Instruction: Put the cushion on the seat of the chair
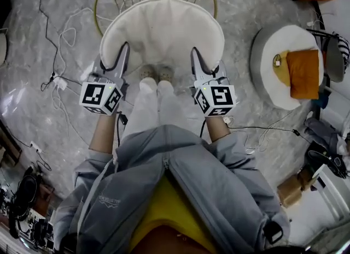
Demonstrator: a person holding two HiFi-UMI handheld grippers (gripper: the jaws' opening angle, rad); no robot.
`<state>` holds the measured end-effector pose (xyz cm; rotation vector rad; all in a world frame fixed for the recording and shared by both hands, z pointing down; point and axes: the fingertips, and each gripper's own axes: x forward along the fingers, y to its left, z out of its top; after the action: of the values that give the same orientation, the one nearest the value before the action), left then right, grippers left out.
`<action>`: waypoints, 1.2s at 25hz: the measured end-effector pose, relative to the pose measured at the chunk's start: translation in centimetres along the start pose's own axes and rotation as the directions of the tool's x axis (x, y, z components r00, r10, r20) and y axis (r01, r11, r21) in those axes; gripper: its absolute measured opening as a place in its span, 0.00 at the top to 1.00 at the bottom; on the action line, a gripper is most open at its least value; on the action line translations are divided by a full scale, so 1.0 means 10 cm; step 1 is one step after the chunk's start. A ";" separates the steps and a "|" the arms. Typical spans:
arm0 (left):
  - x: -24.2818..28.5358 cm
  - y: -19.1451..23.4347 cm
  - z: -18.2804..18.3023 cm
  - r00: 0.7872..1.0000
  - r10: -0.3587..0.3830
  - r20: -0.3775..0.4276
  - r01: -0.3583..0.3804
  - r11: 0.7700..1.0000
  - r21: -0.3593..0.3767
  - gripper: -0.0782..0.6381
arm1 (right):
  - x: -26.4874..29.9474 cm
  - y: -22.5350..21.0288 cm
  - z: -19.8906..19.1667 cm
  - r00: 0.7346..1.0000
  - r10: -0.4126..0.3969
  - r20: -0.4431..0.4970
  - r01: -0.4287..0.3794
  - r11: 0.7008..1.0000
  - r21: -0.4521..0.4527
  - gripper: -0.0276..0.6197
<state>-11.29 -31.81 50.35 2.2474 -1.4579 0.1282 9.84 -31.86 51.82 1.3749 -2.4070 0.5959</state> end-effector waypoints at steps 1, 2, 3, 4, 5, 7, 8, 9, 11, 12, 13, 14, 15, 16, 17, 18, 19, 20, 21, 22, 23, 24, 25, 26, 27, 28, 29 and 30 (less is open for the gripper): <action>0.05 0.04 -0.07 1.000 -0.004 -0.013 0.004 1.000 -0.003 0.81 | 0.05 -0.02 -0.07 1.000 -0.005 -0.007 0.005 1.000 0.005 0.84; 0.10 0.08 -0.14 1.000 -0.009 -0.026 0.009 1.000 -0.006 0.81 | 0.10 -0.03 -0.14 1.000 -0.010 -0.016 0.010 1.000 0.011 0.84; 0.14 0.12 -0.20 0.999 -0.014 -0.037 0.013 1.000 -0.007 0.81 | 0.15 -0.05 -0.22 1.000 -0.014 -0.025 0.014 1.000 0.015 0.84; 0.17 0.17 -0.27 0.999 -0.018 -0.047 0.018 1.000 -0.008 0.81 | 0.21 -0.06 -0.28 0.999 -0.017 -0.032 0.017 1.000 0.019 0.84; 0.21 0.22 -0.33 0.998 -0.022 -0.056 0.021 1.000 -0.011 0.81 | 0.26 -0.07 -0.35 0.999 -0.017 -0.038 0.018 1.000 0.024 0.84; 0.27 0.34 -0.46 0.997 -0.029 -0.070 0.028 0.999 -0.022 0.81 | 0.38 -0.07 -0.48 0.999 -0.017 -0.049 0.019 0.999 0.032 0.84; 0.31 0.40 -0.53 0.996 -0.033 -0.078 0.031 0.999 -0.030 0.81 | 0.44 -0.07 -0.54 0.998 -0.017 -0.056 0.019 0.999 0.034 0.84; 0.35 0.46 -0.61 0.996 -0.036 -0.086 0.033 0.999 -0.038 0.81 | 0.49 -0.07 -0.61 0.998 -0.016 -0.065 0.018 0.999 0.036 0.84; 0.41 0.58 -0.77 0.993 -0.043 -0.106 0.038 0.998 -0.048 0.81 | 0.60 -0.07 -0.75 0.997 -0.014 -0.081 0.017 0.999 0.042 0.84; 0.45 0.65 -0.84 0.992 -0.049 -0.117 0.043 0.998 -0.051 0.81 | 0.65 -0.07 -0.82 0.996 -0.014 -0.087 0.018 0.999 0.047 0.84; 0.49 0.71 -0.90 0.990 -0.055 -0.129 0.049 0.997 -0.054 0.80 | 0.71 -0.07 -0.89 0.995 -0.014 -0.094 0.019 0.998 0.053 0.84; 0.54 0.76 -0.96 0.988 -0.062 -0.141 0.055 0.997 -0.057 0.80 | 0.77 -0.08 -0.95 0.995 -0.015 -0.102 0.022 0.998 0.061 0.84; 0.58 0.81 -1.01 0.986 -0.069 -0.154 0.061 0.996 -0.060 0.80 | 0.82 -0.09 -1.02 0.994 -0.016 -0.110 0.024 0.997 0.069 0.84; 0.62 0.86 -1.06 0.983 -0.076 -0.166 0.066 0.996 -0.062 0.80 | 0.87 -0.09 -1.07 0.993 -0.017 -0.118 0.026 0.997 0.076 0.84; 0.66 0.90 -1.11 0.981 -0.081 -0.177 0.071 0.995 -0.064 0.80 | 0.92 -0.10 -1.13 0.992 -0.017 -0.125 0.027 0.996 0.082 0.84; 0.70 0.95 -1.16 0.978 -0.087 -0.188 0.075 0.995 -0.066 0.80 | 0.97 -0.12 -1.17 0.991 -0.016 -0.133 0.028 0.996 0.087 0.84; 0.74 0.99 -1.21 0.976 -0.091 -0.199 0.079 0.994 -0.069 0.80 | 1.02 -0.13 -1.22 0.990 -0.015 -0.141 0.028 0.995 0.092 0.84; 0.79 1.02 -1.25 0.973 -0.096 -0.212 0.081 0.994 -0.074 0.80 | 1.07 -0.15 -1.27 0.988 -0.012 -0.152 0.027 0.995 0.097 0.84; 0.83 1.06 -1.30 0.969 -0.099 -0.226 0.083 0.993 -0.079 0.80 | 1.12 -0.17 -1.31 0.987 -0.008 -0.164 0.025 0.994 0.102 0.84; 0.86 1.10 -1.35 0.965 -0.101 -0.241 0.083 0.993 -0.083 0.80 | 1.17 -0.19 -1.36 0.985 -0.003 -0.175 0.022 0.994 0.106 0.83; 0.89 1.14 -1.40 0.961 -0.100 -0.257 0.081 0.993 -0.086 0.79 | 1.22 -0.21 -1.41 0.982 0.003 -0.187 0.017 0.994 0.108 0.83; 0.92 1.19 -1.46 0.957 -0.099 -0.273 0.077 0.993 -0.089 0.79 | 1.27 -0.23 -1.46 0.980 0.012 -0.199 0.010 0.994 0.109 0.83; 0.96 1.24 -1.51 0.952 -0.097 -0.291 0.073 0.993 -0.093 0.78 | 1.32 -0.24 -1.51 0.977 0.022 -0.213 0.002 0.994 0.111 0.83; 0.99 1.28 -1.58 0.946 -0.098 -0.310 0.070 0.993 -0.098 0.78 | 1.37 -0.26 -1.57 0.972 0.031 -0.231 -0.005 0.993 0.116 0.83; 1.02 1.32 -1.64 0.939 -0.100 -0.330 0.070 0.992 -0.103 0.78 | 1.42 -0.29 -1.63 0.967 0.039 -0.252 -0.008 0.992 0.125 0.82; 1.06 1.35 -1.71 0.930 -0.103 -0.352 0.070 0.992 -0.103 0.78 | 1.46 -0.32 -1.70 0.961 0.044 -0.274 -0.005 0.990 0.139 0.82; 1.09 1.37 -1.78 0.921 -0.105 -0.375 0.071 0.992 -0.101 0.77 | 1.50 -0.35 -1.78 0.954 0.044 -0.298 0.002 0.988 0.153 0.82; 1.12 1.39 -1.85 0.911 -0.106 -0.398 0.072 0.993 -0.099 0.77 | 1.52 -0.38 -1.85 0.947 0.041 -0.319 0.013 0.986 0.164 0.81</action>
<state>-15.61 -38.12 74.92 2.0614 -1.1176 0.4654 6.62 -35.70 75.57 1.2111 -2.1457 0.9621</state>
